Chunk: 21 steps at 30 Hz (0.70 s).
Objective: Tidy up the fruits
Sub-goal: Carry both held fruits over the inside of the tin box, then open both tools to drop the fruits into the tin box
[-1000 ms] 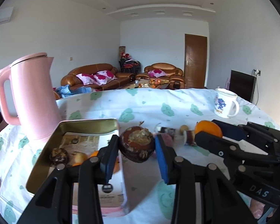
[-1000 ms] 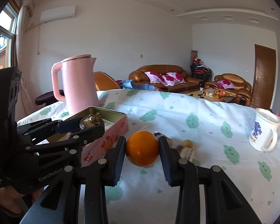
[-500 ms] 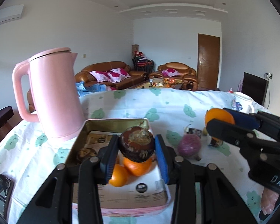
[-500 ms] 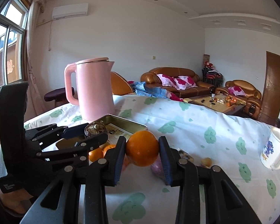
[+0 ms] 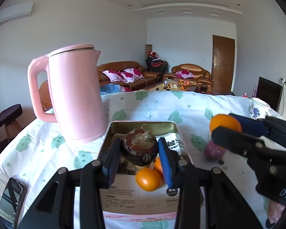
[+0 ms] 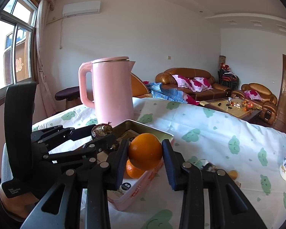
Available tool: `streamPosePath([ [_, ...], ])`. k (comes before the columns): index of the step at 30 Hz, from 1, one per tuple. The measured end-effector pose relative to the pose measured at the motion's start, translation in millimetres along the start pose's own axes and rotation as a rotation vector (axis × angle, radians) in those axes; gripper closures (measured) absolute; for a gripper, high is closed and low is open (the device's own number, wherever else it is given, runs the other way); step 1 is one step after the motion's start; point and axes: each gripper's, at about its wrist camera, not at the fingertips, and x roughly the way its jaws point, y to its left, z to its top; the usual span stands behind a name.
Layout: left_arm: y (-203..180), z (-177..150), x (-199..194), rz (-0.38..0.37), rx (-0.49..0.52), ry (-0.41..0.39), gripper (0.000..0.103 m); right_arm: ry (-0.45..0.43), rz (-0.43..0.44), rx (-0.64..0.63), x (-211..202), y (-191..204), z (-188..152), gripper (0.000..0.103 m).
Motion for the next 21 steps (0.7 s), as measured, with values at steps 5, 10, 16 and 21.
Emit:
streamPosePath([
  [5,5.9,-1.0,2.0,0.013,0.0,0.01,0.063,0.017,0.018,-0.003,10.2,5.6,-1.5,0.065],
  [10,13.7,-2.2,4.0,0.032,-0.006,0.019,0.063,0.036,0.036,0.001,18.8,9.6,-3.6,0.065],
  [16,23.5,-3.3,8.8,0.046,-0.013,0.036,0.063,0.061,0.045,0.0,27.7,12.8,-8.1,0.065],
  [21,26.3,-6.5,13.5,0.053,-0.01,0.055,0.063,0.084,0.052,0.004,35.9,14.6,-11.9,0.065],
])
